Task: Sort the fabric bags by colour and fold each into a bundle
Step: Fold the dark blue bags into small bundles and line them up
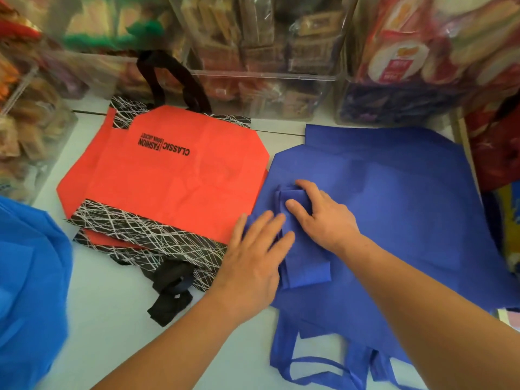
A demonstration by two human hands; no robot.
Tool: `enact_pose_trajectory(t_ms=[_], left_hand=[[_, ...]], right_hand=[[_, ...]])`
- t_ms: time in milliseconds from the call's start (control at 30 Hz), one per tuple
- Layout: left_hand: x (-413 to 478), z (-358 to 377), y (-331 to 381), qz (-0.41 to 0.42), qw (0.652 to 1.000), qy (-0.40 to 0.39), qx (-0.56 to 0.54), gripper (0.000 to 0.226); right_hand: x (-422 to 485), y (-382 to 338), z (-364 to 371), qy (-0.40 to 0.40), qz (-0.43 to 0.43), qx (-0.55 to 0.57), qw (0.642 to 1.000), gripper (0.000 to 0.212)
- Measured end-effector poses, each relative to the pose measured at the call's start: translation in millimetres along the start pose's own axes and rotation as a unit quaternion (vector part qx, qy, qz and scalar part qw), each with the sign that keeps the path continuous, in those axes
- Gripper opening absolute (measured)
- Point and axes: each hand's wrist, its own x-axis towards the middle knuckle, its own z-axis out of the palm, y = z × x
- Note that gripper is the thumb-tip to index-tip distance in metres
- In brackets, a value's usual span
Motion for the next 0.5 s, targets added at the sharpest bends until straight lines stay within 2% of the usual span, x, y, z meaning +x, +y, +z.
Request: enact_pose_trajectory(t_ms=[67,133,200,267,367,433,500], left_hand=[[1,10,6,0.022,0.999,-0.030,-0.034,0.053],[1,18,7,-0.025,0.995,-0.038,-0.087,0.049],[2,23,7,-0.050,0.993,-0.035,-0.104,0.054],[4,25,6,-0.056,0.994,-0.034,-0.092,0.059],[9,29,6,-0.067,0.994,-0.061,-0.058,0.068],[11,33,8,-0.069,0.994,-0.079,-0.037,0.072],[12,39,11,-0.071,0.993,-0.093,-0.028,0.074]], right_hand=[[6,2,-2,-0.007,-0.001,-0.005,1.000,0.040],[9,2,-2,0.000,-0.005,-0.027,1.000,0.036],[11,1,0,0.034,-0.016,-0.034,0.999,0.035],[16,2,1,0.065,-0.046,0.017,0.997,0.034],[27,8,-1,0.057,-0.064,0.088,0.992,0.027],[29,12,-2,0.048,-0.057,0.098,0.992,0.028],[28,15,0,0.058,-0.071,0.060,0.994,0.029]])
